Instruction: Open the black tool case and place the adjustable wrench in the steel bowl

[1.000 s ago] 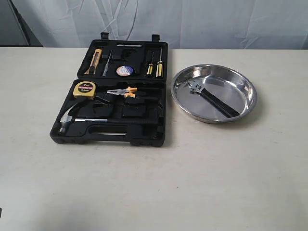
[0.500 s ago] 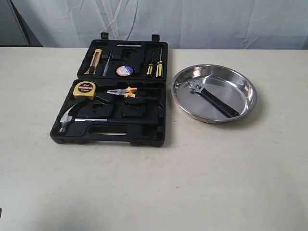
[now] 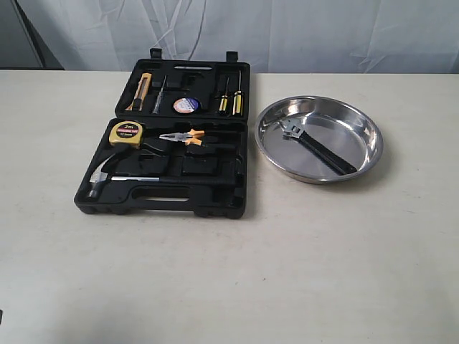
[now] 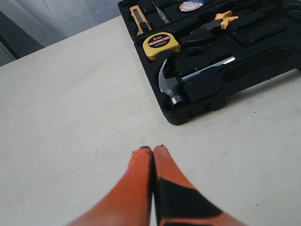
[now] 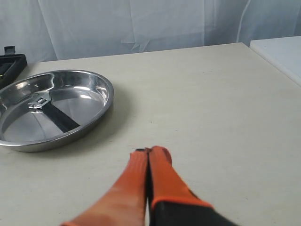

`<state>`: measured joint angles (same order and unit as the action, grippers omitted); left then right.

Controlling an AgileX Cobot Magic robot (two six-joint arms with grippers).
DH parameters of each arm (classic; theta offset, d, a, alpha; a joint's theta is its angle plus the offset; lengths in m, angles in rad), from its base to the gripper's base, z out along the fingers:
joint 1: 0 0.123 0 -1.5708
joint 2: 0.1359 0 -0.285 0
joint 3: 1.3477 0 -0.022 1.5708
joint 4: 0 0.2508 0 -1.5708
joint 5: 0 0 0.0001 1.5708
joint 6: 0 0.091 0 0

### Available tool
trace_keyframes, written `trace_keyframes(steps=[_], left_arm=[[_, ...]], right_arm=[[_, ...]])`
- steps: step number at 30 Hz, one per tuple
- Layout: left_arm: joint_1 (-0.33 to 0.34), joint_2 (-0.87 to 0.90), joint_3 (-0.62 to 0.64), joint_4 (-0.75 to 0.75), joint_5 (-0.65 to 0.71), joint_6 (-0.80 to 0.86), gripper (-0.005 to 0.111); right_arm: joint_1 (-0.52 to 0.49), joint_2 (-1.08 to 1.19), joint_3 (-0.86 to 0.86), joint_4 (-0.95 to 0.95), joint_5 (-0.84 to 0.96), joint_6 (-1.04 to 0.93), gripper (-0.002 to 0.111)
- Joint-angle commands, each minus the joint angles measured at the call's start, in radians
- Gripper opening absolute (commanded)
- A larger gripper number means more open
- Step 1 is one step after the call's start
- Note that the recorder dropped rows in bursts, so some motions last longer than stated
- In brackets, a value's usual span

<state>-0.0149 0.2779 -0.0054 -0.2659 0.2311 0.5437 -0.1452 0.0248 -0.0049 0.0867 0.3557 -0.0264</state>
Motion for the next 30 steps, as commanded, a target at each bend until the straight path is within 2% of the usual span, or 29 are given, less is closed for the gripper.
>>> trace_keyframes(steps=[1,30], left_arm=[[-0.007,-0.004,0.005,-0.003,-0.007,-0.003,0.000],[-0.007,-0.004,0.005,-0.003,-0.007,-0.003,0.000]], right_arm=[[-0.007,-0.008,0.005,-0.007,-0.015,0.000,-0.001],[-0.007,-0.008,0.005,0.030,-0.011,0.000,-0.001]])
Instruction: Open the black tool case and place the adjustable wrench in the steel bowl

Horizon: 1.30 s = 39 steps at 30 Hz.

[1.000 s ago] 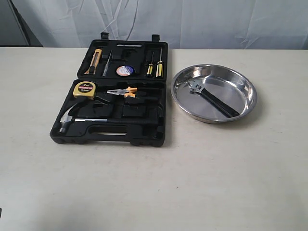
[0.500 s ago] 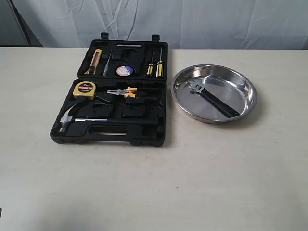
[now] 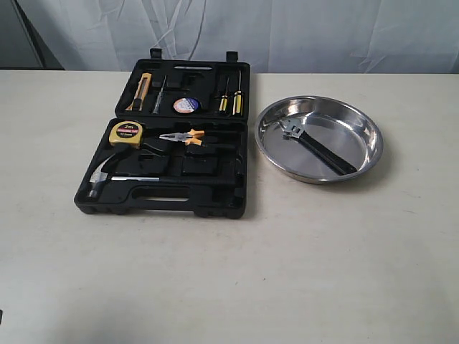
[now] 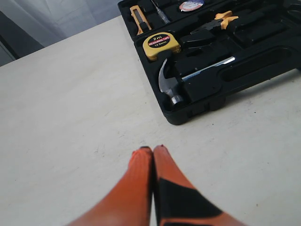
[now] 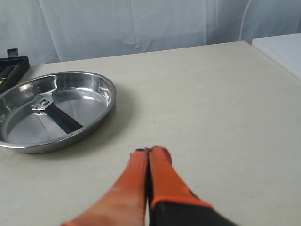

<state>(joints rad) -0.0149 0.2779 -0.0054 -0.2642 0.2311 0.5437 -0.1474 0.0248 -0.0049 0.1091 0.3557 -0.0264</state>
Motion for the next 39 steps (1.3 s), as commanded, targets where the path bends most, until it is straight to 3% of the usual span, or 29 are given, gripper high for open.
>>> trace_keyframes(steps=[1,20,23,27,31,39], left_arm=[[-0.007,-0.004,0.005,-0.005,-0.007,-0.003,0.000],[-0.007,-0.004,0.005,0.027,-0.014,0.014,0.000],[-0.007,-0.004,0.005,0.129,0.006,0.195,0.000],[-0.007,-0.004,0.005,0.132,0.001,0.541,0.000],[-0.007,-0.004,0.005,0.132,0.001,0.785,0.000],[-0.007,-0.004,0.005,0.132,0.001,0.949,0.000]], right_arm=[[-0.004,-0.008,0.005,0.009,-0.011,0.000,-0.001],[-0.004,-0.008,0.005,0.010,-0.016,0.000,-0.001],[-0.004,-0.008,0.005,0.010,-0.016,0.000,-0.001],[-0.004,-0.008,0.005,0.010,-0.016,0.000,-0.001],[-0.004,-0.008,0.005,0.018,-0.016,0.000,-0.001],[-0.004,-0.008,0.005,0.032,-0.016,0.000,-0.001]])
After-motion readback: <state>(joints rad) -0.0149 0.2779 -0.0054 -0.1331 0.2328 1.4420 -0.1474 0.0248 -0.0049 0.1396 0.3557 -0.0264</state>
